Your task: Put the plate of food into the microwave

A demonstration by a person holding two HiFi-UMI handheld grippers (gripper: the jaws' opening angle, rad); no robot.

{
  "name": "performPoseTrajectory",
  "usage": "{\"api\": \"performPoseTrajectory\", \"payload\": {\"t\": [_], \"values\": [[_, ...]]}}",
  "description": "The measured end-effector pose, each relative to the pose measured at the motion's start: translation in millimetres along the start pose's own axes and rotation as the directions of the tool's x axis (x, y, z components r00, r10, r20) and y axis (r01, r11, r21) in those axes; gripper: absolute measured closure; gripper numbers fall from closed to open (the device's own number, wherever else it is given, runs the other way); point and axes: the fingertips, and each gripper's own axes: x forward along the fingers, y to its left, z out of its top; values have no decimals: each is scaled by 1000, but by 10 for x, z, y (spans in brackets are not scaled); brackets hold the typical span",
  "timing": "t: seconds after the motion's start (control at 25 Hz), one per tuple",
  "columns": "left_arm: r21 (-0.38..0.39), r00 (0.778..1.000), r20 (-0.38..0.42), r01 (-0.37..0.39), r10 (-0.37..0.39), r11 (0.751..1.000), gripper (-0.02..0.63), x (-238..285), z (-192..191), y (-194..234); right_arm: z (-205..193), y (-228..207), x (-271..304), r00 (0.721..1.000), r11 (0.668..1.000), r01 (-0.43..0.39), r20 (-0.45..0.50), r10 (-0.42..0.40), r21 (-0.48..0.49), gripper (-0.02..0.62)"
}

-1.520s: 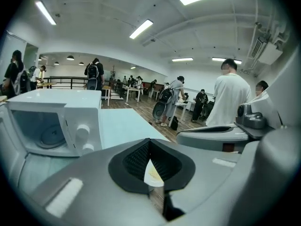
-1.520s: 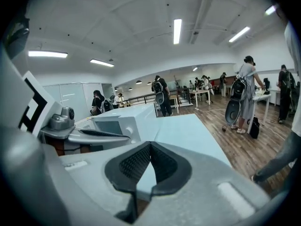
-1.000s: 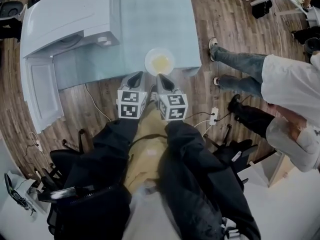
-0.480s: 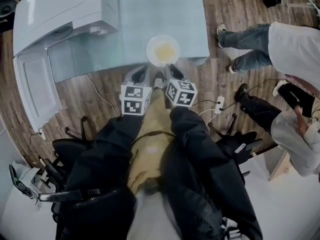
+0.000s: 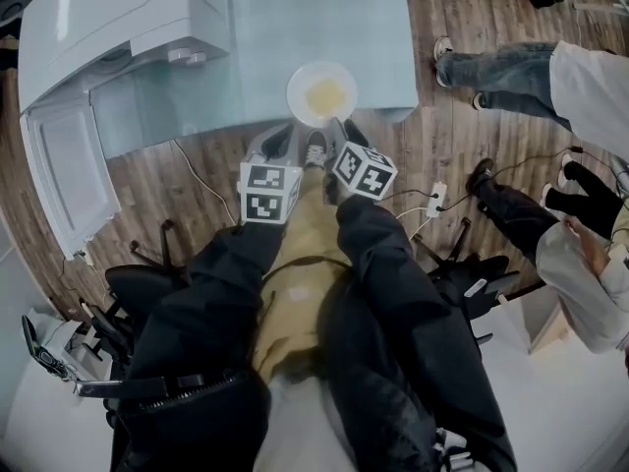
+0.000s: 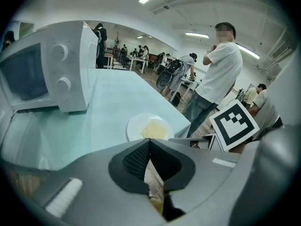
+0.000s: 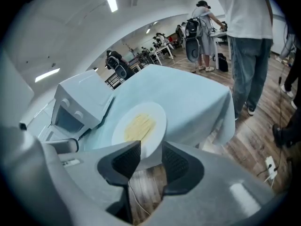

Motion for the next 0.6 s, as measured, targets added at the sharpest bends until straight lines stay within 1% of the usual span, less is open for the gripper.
{"api": "performPoseTrajectory", "payload": {"t": [0.08,0.2,0.28,0.36,0.44,0.6], "values": [[-3,1000,-3,-3,3,1000,609,6,-12,11,-20,-19,62,999,995,-34,0,34,95,463],[-9,1000,-4,-7,7,1000,609,6,-26,27,-34,-20,127,995,968,-101,16,100,228,462],[-13,1000,-4,-12,12,1000,609,13,-31,44,-37,-6,171,991,954,-131,16,132,269,463],[-21,1000,-5,-17,17,1000,609,16,-40,56,-44,15,201,987,940,-156,14,160,303,489],[-24,1000,-5,-21,21,999,610,13,-42,54,-47,25,201,982,916,-184,24,188,357,505],[-26,1000,-1,-27,27,999,609,-1,-29,35,-15,46,159,965,846,-256,72,252,468,547]]}}
